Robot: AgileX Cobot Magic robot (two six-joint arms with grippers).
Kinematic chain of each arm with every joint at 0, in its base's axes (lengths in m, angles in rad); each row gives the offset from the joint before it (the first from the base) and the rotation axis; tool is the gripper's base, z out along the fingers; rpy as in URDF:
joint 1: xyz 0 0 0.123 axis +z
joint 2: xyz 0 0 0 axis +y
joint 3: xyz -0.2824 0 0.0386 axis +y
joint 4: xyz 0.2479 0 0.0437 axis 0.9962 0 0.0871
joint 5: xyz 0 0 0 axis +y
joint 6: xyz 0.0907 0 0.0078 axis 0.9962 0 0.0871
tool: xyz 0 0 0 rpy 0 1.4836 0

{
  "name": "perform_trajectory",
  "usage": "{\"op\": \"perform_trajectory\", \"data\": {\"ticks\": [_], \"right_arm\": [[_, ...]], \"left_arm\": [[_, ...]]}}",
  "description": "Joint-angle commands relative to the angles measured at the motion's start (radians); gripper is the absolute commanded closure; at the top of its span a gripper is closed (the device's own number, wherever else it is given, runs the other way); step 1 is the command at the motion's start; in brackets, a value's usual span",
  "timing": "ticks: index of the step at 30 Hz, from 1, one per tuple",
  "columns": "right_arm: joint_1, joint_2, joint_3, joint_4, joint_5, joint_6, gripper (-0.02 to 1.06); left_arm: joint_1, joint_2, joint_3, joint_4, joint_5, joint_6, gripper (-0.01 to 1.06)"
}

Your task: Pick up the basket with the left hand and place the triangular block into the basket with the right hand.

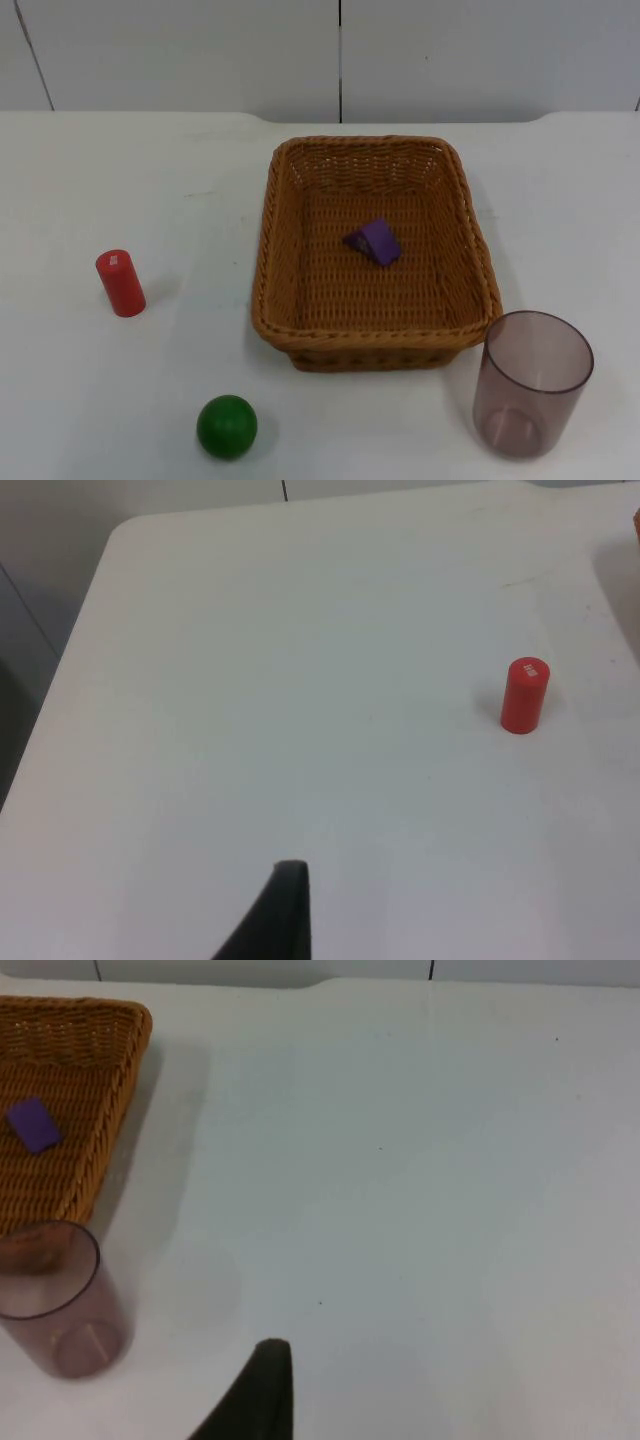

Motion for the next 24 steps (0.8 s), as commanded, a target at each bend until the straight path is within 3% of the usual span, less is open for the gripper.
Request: {"op": "perform_trajectory", "data": {"ticks": [1, 24], "right_arm": [[0.0, -0.002, 0.0, -0.008, -0.013, 0.007, 0.0], [0.0, -0.002, 0.0, -0.024, -0.015, 0.048, 0.0]], "left_arm": [[-0.005, -0.002, 0.005, 0.007, -0.011, 0.003, 0.0], [-0.005, -0.002, 0.005, 0.007, -0.011, 0.003, 0.0]]}}
